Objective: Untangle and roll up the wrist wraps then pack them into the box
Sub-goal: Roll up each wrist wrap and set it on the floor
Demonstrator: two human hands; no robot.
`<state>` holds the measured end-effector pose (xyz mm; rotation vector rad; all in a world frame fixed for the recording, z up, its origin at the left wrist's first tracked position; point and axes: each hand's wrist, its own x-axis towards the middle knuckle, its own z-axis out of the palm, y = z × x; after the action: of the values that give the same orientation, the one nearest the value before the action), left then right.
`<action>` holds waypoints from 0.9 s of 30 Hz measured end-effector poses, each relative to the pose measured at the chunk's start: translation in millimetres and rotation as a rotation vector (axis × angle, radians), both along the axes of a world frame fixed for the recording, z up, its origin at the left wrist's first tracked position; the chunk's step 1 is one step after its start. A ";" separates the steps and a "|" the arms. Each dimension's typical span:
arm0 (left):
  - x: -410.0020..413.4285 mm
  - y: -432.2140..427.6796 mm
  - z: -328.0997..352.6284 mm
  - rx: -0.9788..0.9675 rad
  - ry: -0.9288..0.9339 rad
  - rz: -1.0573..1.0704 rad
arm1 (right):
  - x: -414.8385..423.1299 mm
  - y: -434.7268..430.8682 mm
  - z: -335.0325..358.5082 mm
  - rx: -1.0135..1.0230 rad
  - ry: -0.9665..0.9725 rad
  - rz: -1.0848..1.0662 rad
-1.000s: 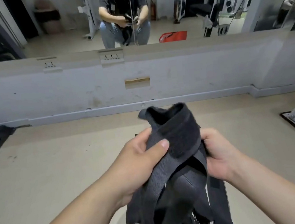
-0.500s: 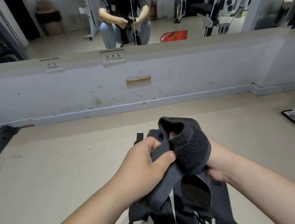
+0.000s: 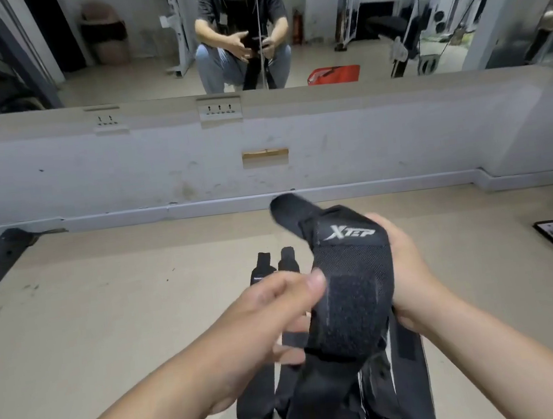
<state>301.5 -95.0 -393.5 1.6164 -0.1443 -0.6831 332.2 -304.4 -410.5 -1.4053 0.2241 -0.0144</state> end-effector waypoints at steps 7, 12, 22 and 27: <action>-2.0 -7.4 12.3 -0.134 -0.036 0.170 | -14.8 30.0 2.1 -0.196 -0.136 0.235; 4.8 14.3 27.5 -0.219 -0.040 0.284 | -2.3 21.3 6.8 -0.217 -0.044 0.010; 4.4 32.1 31.6 -0.250 -0.034 0.357 | 8.6 1.7 0.1 0.166 0.119 0.017; 6.7 38.1 30.3 -0.330 -0.045 0.160 | 5.7 9.6 3.0 0.241 0.088 0.050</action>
<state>308.3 -56.9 -363.1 1.3108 -0.1506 -0.4720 337.9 -294.8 -407.5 -1.1724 0.2552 0.1128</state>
